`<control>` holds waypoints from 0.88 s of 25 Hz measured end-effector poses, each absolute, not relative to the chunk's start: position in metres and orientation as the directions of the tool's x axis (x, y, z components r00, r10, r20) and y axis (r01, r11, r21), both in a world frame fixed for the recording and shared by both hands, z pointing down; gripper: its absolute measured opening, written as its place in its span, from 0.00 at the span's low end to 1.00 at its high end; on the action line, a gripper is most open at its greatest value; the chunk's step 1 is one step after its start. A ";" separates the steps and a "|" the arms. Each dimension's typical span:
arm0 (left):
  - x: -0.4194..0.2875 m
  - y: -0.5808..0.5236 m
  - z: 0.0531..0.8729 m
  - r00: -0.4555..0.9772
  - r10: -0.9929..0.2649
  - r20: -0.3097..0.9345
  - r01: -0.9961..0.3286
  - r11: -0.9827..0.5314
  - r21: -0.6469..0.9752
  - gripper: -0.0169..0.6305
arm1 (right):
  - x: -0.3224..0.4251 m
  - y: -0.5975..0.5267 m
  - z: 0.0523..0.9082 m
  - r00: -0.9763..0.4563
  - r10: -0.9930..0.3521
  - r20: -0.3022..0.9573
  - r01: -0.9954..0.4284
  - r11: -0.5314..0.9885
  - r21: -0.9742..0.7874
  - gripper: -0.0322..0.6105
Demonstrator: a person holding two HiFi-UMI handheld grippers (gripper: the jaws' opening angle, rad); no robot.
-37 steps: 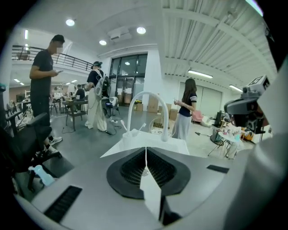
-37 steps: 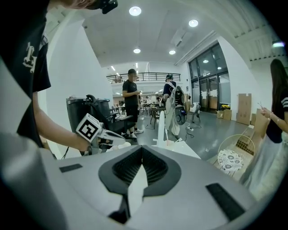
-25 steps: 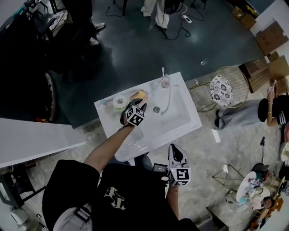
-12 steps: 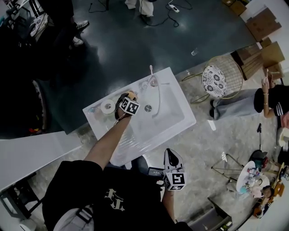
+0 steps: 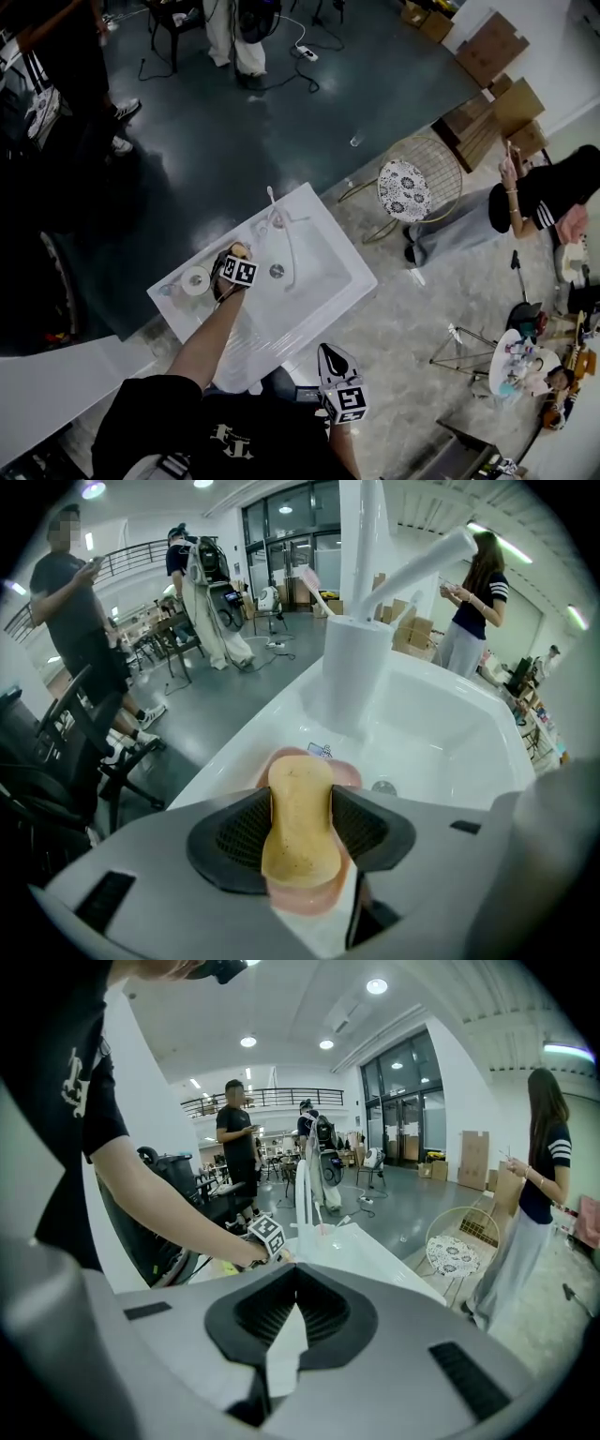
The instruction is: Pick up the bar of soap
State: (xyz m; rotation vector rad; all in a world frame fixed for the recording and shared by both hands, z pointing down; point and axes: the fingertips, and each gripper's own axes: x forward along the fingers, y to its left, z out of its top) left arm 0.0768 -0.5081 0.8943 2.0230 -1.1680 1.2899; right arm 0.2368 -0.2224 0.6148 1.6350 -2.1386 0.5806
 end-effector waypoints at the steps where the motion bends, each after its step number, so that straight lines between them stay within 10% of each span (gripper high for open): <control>1: 0.078 -0.509 0.894 0.199 -0.408 0.891 -0.847 -0.529 -0.053 0.32 | 0.237 -0.223 0.614 -0.243 -0.809 0.536 -0.969 0.231 -0.090 0.06; 22: 0.086 -0.517 0.900 0.234 -0.462 0.855 -0.883 -0.469 -0.011 0.32 | 0.244 -0.221 0.633 -0.229 -0.786 0.574 -0.972 0.215 -0.094 0.06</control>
